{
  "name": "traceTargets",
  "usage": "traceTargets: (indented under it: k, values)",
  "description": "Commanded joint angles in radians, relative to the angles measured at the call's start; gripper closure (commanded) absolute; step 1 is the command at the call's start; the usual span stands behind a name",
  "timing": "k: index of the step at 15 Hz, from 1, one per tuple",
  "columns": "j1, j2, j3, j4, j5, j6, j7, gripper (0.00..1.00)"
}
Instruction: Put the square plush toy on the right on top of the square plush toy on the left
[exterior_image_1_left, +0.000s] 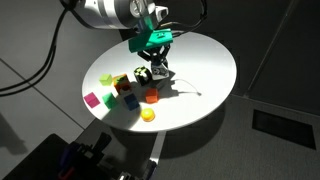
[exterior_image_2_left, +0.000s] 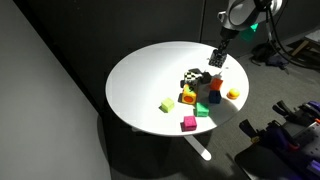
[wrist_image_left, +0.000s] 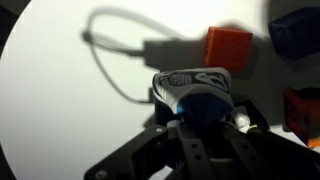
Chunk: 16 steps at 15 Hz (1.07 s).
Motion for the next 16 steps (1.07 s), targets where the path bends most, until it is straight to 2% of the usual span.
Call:
traceTargets:
  k: [1,11,16]
  values:
    - [-0.006,-0.015,0.016,0.005,-0.011,0.003,-0.005,0.94]
    - [-0.002,-0.007,0.111,0.069,-0.006,-0.010,-0.131,0.94]
    - [0.037,0.009,0.119,0.101,-0.028,-0.014,-0.154,0.94]
